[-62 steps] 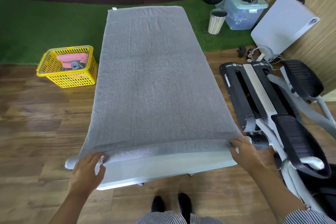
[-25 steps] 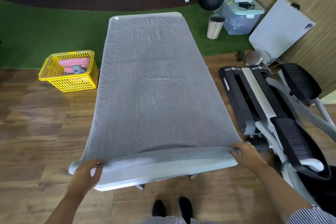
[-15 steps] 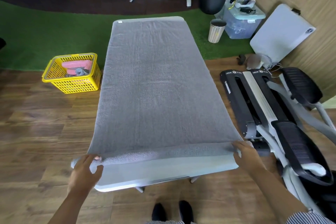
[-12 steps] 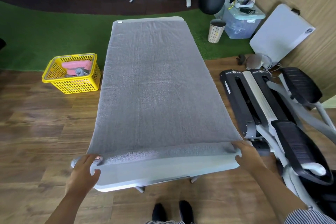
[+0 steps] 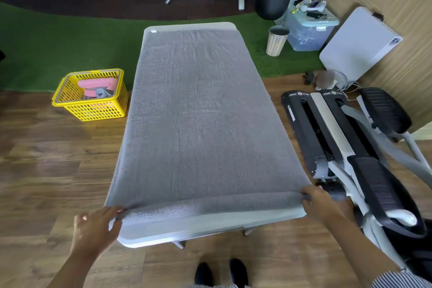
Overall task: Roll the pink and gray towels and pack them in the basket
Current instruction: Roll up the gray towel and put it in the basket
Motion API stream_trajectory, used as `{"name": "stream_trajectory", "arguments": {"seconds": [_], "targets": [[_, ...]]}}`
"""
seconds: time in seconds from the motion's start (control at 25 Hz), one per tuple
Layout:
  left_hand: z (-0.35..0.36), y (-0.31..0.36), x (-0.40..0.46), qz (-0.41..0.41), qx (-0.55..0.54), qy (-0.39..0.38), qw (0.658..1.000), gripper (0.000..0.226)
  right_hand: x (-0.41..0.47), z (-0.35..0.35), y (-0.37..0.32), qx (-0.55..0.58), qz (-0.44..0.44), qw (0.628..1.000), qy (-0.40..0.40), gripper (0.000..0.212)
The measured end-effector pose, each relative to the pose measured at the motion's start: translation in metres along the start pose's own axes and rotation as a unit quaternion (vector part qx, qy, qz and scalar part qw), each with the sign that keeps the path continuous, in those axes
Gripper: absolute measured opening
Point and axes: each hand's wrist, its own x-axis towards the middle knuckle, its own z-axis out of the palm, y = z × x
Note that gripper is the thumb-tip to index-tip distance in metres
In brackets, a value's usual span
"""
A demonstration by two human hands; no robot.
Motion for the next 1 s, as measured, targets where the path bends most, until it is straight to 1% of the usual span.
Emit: {"name": "stream_trajectory", "arguments": {"seconds": [0.04,0.12,0.2,0.24,0.36,0.48,0.6,0.68,0.72,0.8,0.88,0.96,1.0], "targets": [[0.001,0.001,0.003,-0.004,0.000,0.007,1.000,0.038,0.002,0.001,0.000,-0.008,-0.011,1.000,0.018,0.024],[-0.001,0.010,0.012,-0.039,-0.005,0.015,0.999,0.037,0.006,0.004,0.000,-0.014,-0.020,0.997,0.068,0.032],[0.001,0.021,0.020,-0.062,-0.017,0.033,0.997,0.030,0.004,0.004,-0.003,-0.011,-0.021,0.995,0.100,0.033],[0.001,0.026,0.022,-0.048,-0.032,0.044,0.997,0.028,0.003,0.005,-0.002,-0.013,-0.026,0.994,0.106,0.034],[0.010,0.030,0.021,0.011,-0.096,0.057,0.994,0.035,-0.003,0.010,0.003,-0.002,-0.047,0.993,0.105,0.039],[0.015,0.030,0.016,0.013,-0.086,0.014,0.996,0.044,-0.003,0.006,0.002,0.018,-0.032,0.997,0.072,0.046],[0.012,0.034,0.012,-0.002,-0.082,0.017,0.996,0.040,0.000,0.000,0.000,0.023,-0.024,0.998,0.057,0.038],[0.009,0.035,0.009,-0.007,-0.075,0.023,0.997,0.037,0.003,0.000,0.002,-0.009,-0.052,0.997,0.062,0.029],[0.006,0.035,0.009,-0.008,-0.073,0.011,0.997,0.036,0.004,0.001,0.003,-0.026,-0.061,0.996,0.062,0.024],[0.006,0.033,0.007,-0.004,-0.062,-0.008,0.998,0.036,0.006,0.001,0.004,-0.063,-0.055,0.995,0.052,0.016],[0.008,0.031,0.010,-0.002,-0.058,-0.023,0.998,0.036,0.011,-0.001,0.005,-0.084,-0.053,0.993,0.065,0.016],[0.010,0.032,0.016,-0.018,-0.071,-0.032,0.997,0.041,0.015,-0.004,0.003,-0.063,-0.081,0.990,0.095,0.026],[0.011,0.033,0.018,-0.023,-0.079,-0.029,0.996,0.044,0.016,-0.007,0.000,-0.049,-0.092,0.989,0.106,0.027]]}}
